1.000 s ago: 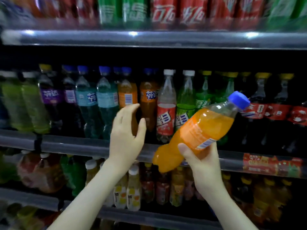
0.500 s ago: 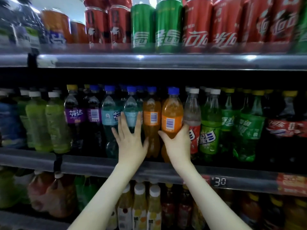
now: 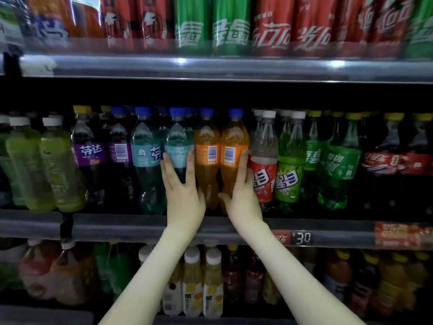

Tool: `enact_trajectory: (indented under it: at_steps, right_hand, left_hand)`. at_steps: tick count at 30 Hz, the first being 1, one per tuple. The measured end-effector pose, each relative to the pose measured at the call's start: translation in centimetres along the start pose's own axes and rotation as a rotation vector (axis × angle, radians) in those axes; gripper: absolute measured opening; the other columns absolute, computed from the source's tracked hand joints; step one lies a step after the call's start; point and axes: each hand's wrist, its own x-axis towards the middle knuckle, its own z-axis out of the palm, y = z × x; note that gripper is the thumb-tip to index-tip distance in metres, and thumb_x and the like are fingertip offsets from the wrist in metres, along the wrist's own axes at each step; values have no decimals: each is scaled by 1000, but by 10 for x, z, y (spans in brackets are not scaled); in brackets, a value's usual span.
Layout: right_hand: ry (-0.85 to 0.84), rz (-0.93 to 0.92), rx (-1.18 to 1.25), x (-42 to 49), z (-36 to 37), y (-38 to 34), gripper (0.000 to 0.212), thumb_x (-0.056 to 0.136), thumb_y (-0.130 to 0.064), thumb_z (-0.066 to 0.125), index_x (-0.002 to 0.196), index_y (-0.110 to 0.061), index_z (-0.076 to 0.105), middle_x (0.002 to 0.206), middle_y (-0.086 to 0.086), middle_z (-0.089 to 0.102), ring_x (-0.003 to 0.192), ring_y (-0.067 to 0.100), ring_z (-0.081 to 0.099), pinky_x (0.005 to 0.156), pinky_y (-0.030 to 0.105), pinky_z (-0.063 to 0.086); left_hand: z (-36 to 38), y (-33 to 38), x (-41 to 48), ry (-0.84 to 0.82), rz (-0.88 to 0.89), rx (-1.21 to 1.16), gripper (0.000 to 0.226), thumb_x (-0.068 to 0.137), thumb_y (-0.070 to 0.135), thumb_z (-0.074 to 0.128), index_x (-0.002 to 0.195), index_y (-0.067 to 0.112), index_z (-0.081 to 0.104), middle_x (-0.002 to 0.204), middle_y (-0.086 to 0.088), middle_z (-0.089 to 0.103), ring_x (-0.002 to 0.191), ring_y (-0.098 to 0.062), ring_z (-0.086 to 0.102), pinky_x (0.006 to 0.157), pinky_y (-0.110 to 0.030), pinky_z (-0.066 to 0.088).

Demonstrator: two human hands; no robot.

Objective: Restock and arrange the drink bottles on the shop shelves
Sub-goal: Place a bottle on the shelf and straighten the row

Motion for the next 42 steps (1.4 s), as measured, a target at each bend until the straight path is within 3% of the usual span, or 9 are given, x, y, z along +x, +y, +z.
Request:
enact_trajectory:
  at_steps: [3, 7, 12, 17, 20, 22, 28, 36, 42]
  right_hand:
    - [-47, -7, -25, -18, -8, 2, 114, 87, -15, 65, 140, -43, -31, 148, 9, 29, 124, 29, 46, 89, 43, 53]
    - [-25, -80, 25, -64, -18, 7, 79, 91, -9, 56, 153, -23, 9, 150, 5, 31, 134, 23, 35, 100, 35, 45]
    - [-26, -172, 123, -141, -25, 27, 49, 93, -7, 55, 141, -9, 43, 141, 5, 49, 133, 14, 38, 107, 30, 40]
    - [-377, 87, 198, -233, -30, 57, 47, 98, -19, 48, 144, -26, 36, 141, -14, 41, 128, 3, 42, 92, 1, 29]
    - [-531, 219, 179, -288, -21, 68, 44, 99, -19, 47, 141, -25, 40, 137, -11, 46, 118, 7, 52, 82, 8, 35]
    - [-599, 229, 173, -324, -10, 68, 40, 97, -16, 51, 137, -20, 46, 131, -5, 52, 110, 13, 58, 79, 11, 37]
    - [-1000, 398, 46, -408, 45, 66, 38, 97, -24, 49, 134, -20, 45, 132, 1, 50, 107, 20, 58, 83, 28, 46]
    - [-1367, 490, -91, -517, 165, 48, 50, 94, -13, 49, 142, -17, 36, 138, 4, 48, 115, 20, 56, 87, 26, 43]
    - [-1422, 520, -75, -601, 286, 42, 47, 96, -11, 49, 141, -15, 38, 132, 4, 49, 111, 17, 56, 79, 20, 38]
  left_hand:
    - [-3, 6, -16, -55, -12, 32, 90, 85, 15, 63, 152, 22, 5, 154, -28, -7, 142, -45, -3, 113, -51, 3]
    - [-14, 23, -53, -66, 24, 17, 86, 81, 8, 66, 150, 15, 14, 152, -28, 10, 139, -43, 14, 113, -57, 19]
    - [-32, 39, -130, -185, 121, -1, 75, 82, 5, 66, 144, 11, 24, 148, -24, 28, 133, -36, 29, 110, -44, 26]
    - [-55, 45, -229, -462, 110, -10, 60, 85, 12, 65, 139, 7, 40, 141, -15, 43, 131, -25, 38, 108, -34, 35]
    - [-73, 41, -290, -699, -16, 19, 56, 92, 20, 54, 144, 13, 36, 146, -5, 41, 135, -19, 36, 110, -25, 26]
    - [-87, 29, -328, -854, -206, 32, 52, 95, 20, 47, 145, 15, 34, 145, -2, 40, 133, -17, 37, 108, -24, 32]
    - [-134, -34, -423, -1190, -766, 129, 40, 91, 14, 48, 131, 14, 43, 126, -5, 52, 117, -23, 52, 83, -25, 39]
    - [-169, -149, -544, -1254, -1034, 140, 41, 95, 18, 43, 135, 15, 37, 133, -8, 47, 116, -27, 52, 90, -34, 45]
    - [-145, -247, -627, -1218, -1091, 90, 42, 97, 19, 39, 139, 20, 35, 131, -4, 44, 114, -25, 51, 86, -34, 44]
